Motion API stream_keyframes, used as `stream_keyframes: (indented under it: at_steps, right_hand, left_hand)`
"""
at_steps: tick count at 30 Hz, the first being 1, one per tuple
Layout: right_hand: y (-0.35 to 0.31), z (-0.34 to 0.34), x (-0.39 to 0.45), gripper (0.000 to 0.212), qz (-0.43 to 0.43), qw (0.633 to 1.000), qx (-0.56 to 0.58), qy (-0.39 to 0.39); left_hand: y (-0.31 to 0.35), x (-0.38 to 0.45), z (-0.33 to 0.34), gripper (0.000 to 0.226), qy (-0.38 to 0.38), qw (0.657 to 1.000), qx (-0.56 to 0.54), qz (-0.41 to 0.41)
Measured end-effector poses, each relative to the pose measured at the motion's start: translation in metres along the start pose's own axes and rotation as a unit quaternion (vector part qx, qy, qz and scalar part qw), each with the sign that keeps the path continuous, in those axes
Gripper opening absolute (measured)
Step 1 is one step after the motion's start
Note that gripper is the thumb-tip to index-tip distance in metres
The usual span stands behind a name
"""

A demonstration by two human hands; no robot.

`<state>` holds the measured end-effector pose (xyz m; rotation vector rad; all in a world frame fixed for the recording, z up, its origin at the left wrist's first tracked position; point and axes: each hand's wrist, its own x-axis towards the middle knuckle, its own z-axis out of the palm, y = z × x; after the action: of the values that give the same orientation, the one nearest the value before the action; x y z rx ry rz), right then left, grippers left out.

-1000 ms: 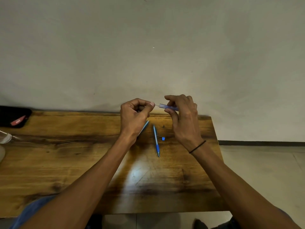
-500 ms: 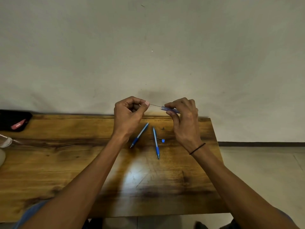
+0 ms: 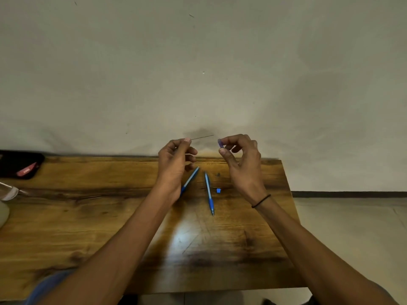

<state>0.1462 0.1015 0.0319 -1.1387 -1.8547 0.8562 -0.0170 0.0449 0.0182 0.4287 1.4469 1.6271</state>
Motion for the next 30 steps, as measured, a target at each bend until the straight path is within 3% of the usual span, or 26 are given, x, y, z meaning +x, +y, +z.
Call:
stream_keyframes:
  at_steps: [10,23,27,30]
  right_hand:
    - [-0.009,0.022,-0.01,0.019,0.007,0.992,0.104,-0.067]
    - [-0.011,0.018,-0.008,0.027,0.009,0.987,0.114,-0.113]
    - [0.005,0.003,0.004,0.016,0.018,0.996,0.039,-0.08]
    - [0.022,-0.007,0.011,0.014,0.043,0.987,-0.073,-0.135]
  left_hand:
    - [-0.029,-0.007,0.024,0.017,0.021,0.989,-0.086,-0.122]
    - [-0.022,-0.005,0.023,0.01,0.016,0.971,-0.19,-0.142]
    - [-0.024,-0.002,0.021,0.007,0.013,0.972,-0.195,-0.134]
    - [-0.026,-0.001,0.021,0.004,0.008,0.97,-0.203,-0.133]
